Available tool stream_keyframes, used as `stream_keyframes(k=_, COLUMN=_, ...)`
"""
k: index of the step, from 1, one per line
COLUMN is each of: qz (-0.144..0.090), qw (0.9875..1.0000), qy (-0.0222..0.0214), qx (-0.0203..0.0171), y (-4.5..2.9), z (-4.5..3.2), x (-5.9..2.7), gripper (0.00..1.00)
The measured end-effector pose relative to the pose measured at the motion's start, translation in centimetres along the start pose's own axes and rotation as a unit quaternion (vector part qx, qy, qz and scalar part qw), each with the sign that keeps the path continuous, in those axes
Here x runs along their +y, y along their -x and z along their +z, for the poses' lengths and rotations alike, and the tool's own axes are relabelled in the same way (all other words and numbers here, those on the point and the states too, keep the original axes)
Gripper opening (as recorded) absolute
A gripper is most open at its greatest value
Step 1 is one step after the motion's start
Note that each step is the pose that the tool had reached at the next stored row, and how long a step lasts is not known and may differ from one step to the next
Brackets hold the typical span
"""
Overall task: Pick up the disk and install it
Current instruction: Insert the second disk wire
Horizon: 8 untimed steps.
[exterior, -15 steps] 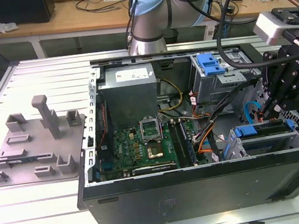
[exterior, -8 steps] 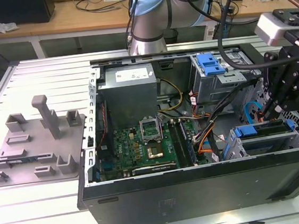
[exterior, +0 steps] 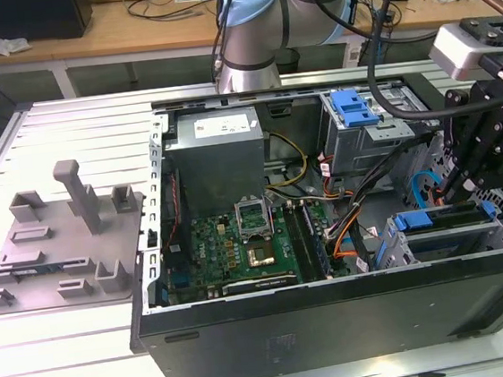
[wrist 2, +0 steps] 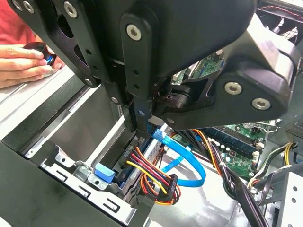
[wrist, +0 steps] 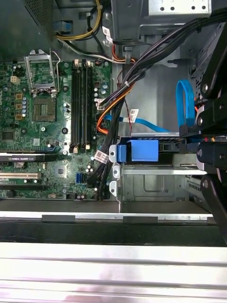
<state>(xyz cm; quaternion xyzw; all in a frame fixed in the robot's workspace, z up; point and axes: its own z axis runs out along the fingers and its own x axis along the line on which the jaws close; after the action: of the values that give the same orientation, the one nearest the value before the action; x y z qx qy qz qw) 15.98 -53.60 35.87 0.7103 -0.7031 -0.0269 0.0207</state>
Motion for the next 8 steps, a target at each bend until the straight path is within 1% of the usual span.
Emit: stream_keyframes(k=8, qz=0.000, qw=1.0000, qy=0.0000, qx=-0.0001, y=-0.03, z=0.08, x=-0.01, gripper=0.16)
